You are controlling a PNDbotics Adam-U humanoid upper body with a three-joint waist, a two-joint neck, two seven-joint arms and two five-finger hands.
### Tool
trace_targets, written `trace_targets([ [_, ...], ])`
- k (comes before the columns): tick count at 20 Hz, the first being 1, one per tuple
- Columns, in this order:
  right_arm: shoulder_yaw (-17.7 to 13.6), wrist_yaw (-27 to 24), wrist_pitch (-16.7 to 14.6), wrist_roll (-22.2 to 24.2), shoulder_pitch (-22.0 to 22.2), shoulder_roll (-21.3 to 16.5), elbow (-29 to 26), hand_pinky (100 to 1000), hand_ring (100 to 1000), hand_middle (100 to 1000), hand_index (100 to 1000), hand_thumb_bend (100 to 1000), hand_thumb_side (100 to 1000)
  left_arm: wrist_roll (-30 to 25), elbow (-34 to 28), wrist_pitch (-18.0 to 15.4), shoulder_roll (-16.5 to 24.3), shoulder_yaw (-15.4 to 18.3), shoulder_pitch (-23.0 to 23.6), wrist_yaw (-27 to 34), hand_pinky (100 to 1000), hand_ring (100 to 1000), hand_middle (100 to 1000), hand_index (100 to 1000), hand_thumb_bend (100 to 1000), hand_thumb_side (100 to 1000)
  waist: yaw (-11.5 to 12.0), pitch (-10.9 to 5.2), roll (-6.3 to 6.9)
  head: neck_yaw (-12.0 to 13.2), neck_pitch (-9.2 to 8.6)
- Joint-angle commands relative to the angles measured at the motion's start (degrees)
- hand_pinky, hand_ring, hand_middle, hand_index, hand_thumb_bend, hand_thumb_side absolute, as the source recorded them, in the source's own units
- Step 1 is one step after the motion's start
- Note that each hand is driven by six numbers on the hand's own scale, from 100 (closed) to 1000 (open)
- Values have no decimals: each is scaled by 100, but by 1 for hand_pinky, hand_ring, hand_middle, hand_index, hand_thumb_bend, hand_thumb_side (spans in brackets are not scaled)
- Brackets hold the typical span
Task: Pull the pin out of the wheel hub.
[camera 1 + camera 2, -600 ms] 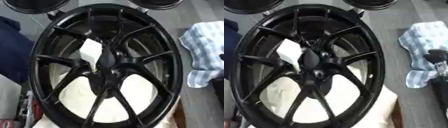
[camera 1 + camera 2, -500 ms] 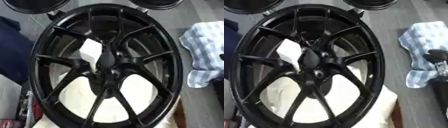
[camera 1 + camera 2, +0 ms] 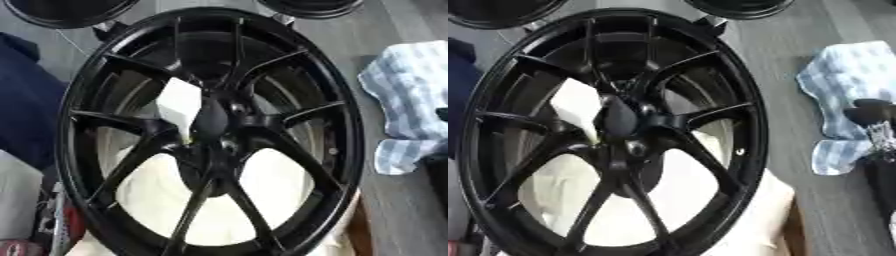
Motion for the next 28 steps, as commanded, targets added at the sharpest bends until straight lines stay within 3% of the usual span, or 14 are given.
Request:
trace_targets([
  [1,-62,41,-26,-2,24,-153,-103,858,715,667,571,132,379,-43,-118,-385,455,82,85,89,817,594,617,779,100,738,0,-105,13,-32,-77],
  [12,-75,93,-99,-16,174,-228,-103,858,715,668,572,128,377,-857,-118,-2166,1965,63,515,-261,825,611,643,793,100,616,38,-211,55,-109,-53],
  [18,-76,131,-143,-20,269,-273,-103,858,715,668,572,128,377,-1164,-118,-2950,2690,79,570,-552,832,626,665,805,100,568,62,-279,69,-186,4],
  [21,-79,164,-175,-24,325,-283,-103,858,715,668,573,127,377,-1249,-118,-3176,3037,55,543,-736,834,638,679,810,100,542,55,-301,69,-195,55],
  [28,-49,262,-196,-17,389,-279,-103,858,715,668,573,124,381,-1022,-118,-3217,3900,-226,348,-1261,839,662,706,820,100,487,60,-304,79,-198,135],
])
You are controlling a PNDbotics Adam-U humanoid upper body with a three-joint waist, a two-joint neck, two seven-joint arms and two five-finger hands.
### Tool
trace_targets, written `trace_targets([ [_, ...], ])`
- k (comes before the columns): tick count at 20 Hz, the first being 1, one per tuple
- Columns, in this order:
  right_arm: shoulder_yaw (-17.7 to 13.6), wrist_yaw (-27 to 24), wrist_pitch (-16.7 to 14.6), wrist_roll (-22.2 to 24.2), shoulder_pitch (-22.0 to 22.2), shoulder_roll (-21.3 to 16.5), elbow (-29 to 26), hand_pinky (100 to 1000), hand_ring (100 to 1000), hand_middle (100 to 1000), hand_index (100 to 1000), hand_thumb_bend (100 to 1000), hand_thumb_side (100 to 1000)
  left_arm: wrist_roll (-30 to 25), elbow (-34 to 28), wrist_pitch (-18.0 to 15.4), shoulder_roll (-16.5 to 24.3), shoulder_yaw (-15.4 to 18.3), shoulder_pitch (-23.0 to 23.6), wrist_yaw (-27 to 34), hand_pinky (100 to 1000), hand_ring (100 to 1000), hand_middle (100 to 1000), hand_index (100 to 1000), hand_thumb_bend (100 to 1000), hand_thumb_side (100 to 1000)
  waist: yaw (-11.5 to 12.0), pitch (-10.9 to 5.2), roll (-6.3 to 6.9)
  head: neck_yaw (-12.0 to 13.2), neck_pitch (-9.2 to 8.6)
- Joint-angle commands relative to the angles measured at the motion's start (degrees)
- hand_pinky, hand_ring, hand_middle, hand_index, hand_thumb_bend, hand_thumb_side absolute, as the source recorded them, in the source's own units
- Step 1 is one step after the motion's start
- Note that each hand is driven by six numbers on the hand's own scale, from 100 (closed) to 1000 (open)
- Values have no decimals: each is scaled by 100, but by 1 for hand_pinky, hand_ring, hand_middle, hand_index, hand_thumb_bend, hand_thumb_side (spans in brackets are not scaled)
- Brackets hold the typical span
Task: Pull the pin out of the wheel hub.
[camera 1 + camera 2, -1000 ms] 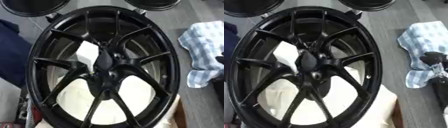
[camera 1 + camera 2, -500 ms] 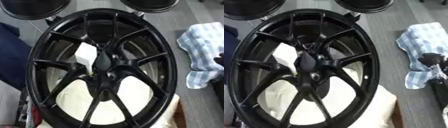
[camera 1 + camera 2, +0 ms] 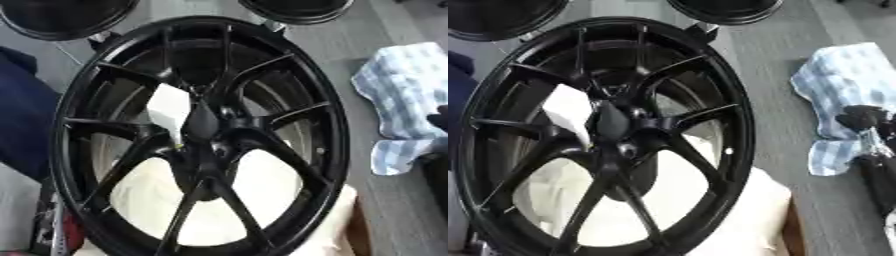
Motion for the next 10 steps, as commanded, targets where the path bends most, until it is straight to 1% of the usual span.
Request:
trace_targets([
  [1,-10,80,-17,18,30,-144,-103,858,715,668,573,124,381,246,-85,-21,558,-159,-81,-305,840,664,708,824,100,481,4,-114,14,-10,34],
  [6,16,113,-33,39,50,-177,-103,858,715,668,573,123,381,627,-85,-21,1147,-483,-346,-749,842,675,713,826,100,461,-7,-122,23,-24,40],
  [10,27,115,-40,47,62,-199,-103,858,715,668,574,121,380,486,-85,-21,1641,-647,-709,-983,846,688,721,827,100,453,-37,-138,28,-26,47],
])
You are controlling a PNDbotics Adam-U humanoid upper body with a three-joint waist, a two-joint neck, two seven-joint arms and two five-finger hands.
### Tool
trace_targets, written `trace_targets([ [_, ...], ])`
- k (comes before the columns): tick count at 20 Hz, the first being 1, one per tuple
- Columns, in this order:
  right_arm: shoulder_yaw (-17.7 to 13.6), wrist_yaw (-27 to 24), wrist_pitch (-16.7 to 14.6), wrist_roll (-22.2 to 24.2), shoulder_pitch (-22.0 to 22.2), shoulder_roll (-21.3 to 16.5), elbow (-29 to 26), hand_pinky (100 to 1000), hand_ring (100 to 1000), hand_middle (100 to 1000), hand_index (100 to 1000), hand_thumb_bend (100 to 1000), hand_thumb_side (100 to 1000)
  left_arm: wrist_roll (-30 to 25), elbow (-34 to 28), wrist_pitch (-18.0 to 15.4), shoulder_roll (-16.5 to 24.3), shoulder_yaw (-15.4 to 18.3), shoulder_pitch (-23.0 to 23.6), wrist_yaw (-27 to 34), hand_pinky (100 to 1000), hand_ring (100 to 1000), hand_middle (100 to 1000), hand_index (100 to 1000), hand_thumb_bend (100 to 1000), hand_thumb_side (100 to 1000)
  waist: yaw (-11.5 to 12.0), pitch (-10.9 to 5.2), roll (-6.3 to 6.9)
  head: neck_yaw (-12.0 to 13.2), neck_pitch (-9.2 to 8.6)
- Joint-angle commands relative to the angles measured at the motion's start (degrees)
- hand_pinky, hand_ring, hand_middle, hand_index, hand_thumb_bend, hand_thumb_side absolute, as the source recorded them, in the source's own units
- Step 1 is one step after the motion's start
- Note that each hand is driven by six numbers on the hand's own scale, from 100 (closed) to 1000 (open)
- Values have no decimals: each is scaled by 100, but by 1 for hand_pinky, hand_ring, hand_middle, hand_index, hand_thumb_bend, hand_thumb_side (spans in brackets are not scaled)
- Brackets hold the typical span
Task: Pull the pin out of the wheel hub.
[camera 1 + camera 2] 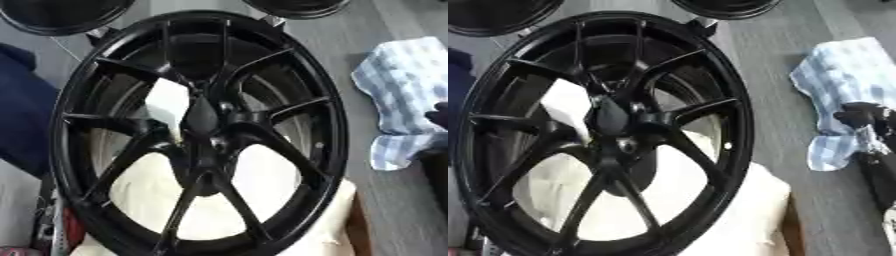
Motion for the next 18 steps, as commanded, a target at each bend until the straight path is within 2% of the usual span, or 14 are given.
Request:
trace_targets([
  [1,-11,16,-24,23,18,-191,-103,858,715,668,574,121,380,-130,-82,-8,569,-73,-220,-121,846,688,721,827,100,453,-20,-142,20,-12,-2],
  [7,0,12,-68,44,67,-268,-103,858,715,669,574,121,380,-795,-82,-8,1216,-230,-893,206,846,704,725,827,100,463,-118,-187,70,-24,-13],
  [11,6,41,-79,47,90,-319,-103,858,715,669,574,118,380,-1287,-82,-8,1507,-147,-1421,525,847,729,732,821,100,434,-166,-196,125,-23,-42],
  [12,13,47,-85,53,90,-339,-103,858,715,669,574,115,375,-1424,-82,-8,1571,-124,-1595,638,848,730,731,818,100,482,-178,-201,139,-10,-44],
  [13,21,51,-88,61,90,-355,-103,858,715,669,574,117,381,-1571,-82,-8,1623,-111,-1768,796,849,730,730,817,100,408,-189,-204,151,-4,-46],
  [18,40,52,-72,75,83,-377,-103,858,715,669,574,117,381,-2742,-82,-8,1772,-50,-2463,1591,862,769,758,837,100,450,-234,-203,174,-65,-103],
])
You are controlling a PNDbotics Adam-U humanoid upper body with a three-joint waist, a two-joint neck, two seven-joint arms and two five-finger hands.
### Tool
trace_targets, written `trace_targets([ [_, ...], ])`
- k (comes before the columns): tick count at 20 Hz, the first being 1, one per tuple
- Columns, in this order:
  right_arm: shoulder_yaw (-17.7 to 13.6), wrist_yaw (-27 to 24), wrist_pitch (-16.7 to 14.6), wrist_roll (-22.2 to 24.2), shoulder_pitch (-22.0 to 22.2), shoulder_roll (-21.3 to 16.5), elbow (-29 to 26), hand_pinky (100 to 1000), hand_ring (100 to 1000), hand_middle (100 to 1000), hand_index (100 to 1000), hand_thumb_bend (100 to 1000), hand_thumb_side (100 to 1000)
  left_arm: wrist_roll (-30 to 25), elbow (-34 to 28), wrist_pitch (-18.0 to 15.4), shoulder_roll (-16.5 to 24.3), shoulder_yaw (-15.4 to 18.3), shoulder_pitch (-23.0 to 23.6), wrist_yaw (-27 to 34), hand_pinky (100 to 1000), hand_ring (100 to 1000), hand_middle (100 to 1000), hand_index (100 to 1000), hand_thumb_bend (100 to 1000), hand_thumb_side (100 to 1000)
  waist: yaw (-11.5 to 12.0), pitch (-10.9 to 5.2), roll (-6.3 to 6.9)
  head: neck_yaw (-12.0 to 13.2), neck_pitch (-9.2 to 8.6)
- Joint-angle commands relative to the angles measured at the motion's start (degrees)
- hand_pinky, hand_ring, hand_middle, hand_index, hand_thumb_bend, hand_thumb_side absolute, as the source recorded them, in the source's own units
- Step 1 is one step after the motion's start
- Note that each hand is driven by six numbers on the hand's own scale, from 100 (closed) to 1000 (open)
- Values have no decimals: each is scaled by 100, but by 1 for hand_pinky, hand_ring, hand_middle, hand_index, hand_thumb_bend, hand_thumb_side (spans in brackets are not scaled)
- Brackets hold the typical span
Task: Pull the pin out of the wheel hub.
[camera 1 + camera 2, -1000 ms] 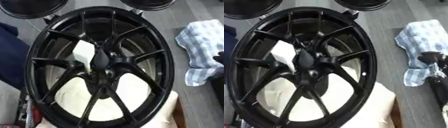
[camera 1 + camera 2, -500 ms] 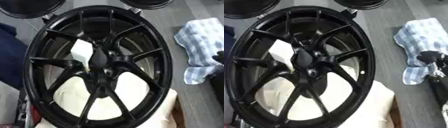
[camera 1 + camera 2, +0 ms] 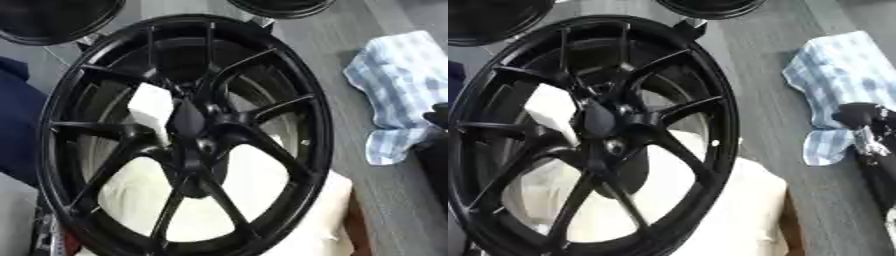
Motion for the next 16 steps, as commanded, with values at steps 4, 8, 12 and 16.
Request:
trace_targets([
  [4,-4,20,-6,42,0,-195,-103,858,714,669,574,116,383,-1777,-46,-104,261,99,-763,1130,863,767,758,838,100,482,-53,-125,26,-36,-140],
  [8,2,19,15,53,-4,-194,-103,858,714,669,574,116,384,-2372,-46,14,217,44,-1117,1947,866,755,756,839,100,507,-79,-117,41,-70,-181],
  [12,15,8,31,67,-19,-209,-103,858,714,669,574,114,386,-2730,-46,407,133,-200,-1456,2319,868,760,761,844,100,539,-119,-118,60,-41,-193],
  [16,19,0,73,69,-33,-206,-103,859,713,668,573,113,388,-3118,-46,543,26,-482,-1651,2198,875,773,772,856,100,580,-150,-117,87,48,-153],
])
